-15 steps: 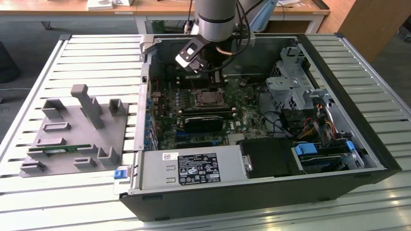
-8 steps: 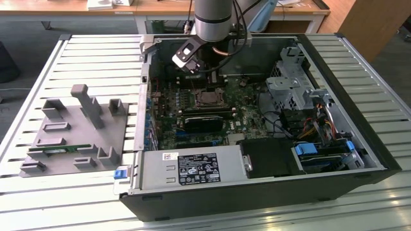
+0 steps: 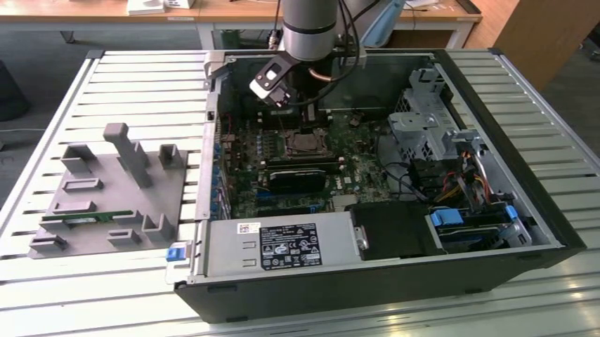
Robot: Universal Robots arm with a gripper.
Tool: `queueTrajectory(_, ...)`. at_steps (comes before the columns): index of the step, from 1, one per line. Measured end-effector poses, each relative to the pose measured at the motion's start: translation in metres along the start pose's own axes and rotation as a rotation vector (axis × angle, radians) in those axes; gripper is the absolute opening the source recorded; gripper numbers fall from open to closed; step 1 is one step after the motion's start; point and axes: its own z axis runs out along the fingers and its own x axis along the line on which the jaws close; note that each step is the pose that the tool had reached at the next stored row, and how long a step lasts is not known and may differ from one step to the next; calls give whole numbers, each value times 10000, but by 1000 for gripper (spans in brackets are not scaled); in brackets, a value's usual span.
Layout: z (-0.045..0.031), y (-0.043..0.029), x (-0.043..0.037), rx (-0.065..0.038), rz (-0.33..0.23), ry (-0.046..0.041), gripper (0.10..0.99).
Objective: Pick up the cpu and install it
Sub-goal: 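Install the first cpu locking lever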
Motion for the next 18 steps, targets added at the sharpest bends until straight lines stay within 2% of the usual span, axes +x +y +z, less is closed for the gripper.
queueTrajectory(2, -24, 2, 1, -2, 1, 4, 106)
queueTrajectory(5, -109, 6, 2, 0, 0, 1, 106)
queueTrajectory(16, -517, 27, 6, 1, 0, 3, 106)
queueTrajectory(18, -545, 29, 6, 1, -1, -8, 106)
